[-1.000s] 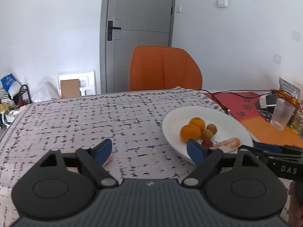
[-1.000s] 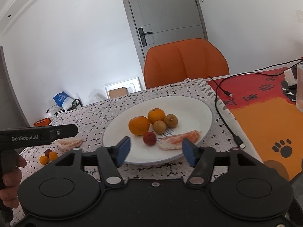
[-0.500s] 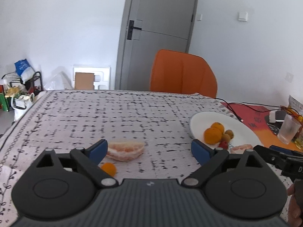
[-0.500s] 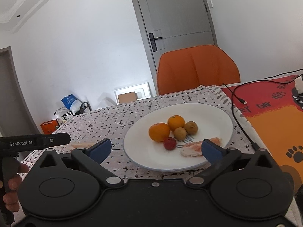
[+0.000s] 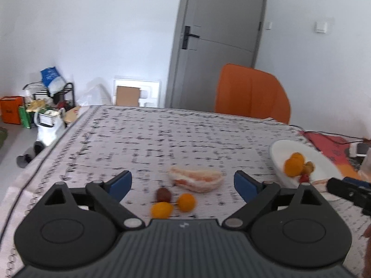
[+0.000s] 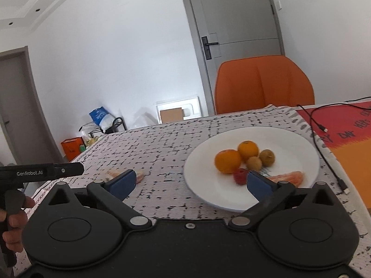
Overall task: Organize fruits
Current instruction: 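Move both tools back over the remaining fruits on the tablecloth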
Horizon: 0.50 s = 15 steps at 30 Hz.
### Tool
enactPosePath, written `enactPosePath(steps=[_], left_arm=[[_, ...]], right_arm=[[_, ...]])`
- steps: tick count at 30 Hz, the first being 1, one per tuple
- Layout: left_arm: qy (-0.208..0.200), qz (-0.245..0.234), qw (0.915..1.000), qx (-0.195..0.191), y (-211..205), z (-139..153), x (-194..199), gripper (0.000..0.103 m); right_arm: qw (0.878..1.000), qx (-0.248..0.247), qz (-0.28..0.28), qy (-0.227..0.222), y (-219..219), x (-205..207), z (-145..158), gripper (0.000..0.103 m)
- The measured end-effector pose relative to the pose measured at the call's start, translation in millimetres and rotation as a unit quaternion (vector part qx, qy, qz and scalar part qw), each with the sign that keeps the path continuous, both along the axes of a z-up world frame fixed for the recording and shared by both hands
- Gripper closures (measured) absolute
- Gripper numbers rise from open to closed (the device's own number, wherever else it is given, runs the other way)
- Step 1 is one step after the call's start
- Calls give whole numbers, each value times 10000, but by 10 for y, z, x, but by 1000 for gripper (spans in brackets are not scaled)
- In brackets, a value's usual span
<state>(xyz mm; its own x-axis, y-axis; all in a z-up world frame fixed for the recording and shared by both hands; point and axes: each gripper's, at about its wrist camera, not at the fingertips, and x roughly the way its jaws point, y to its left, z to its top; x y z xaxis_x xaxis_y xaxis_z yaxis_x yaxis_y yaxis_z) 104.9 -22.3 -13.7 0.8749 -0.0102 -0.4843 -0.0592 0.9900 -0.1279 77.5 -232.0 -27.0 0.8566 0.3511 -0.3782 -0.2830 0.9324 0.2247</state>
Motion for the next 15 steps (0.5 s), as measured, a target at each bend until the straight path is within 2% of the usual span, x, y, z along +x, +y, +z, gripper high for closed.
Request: enactPosePath(steps=[7, 15], left_arm=[[83, 234, 9997, -83, 254, -82, -41, 12], [192, 199, 9994, -213, 340, -197, -27, 25]], right_arm=[[9999, -30, 159, 54, 160, 48, -14, 0], [9995, -112, 271, 120, 300, 88, -44, 0]])
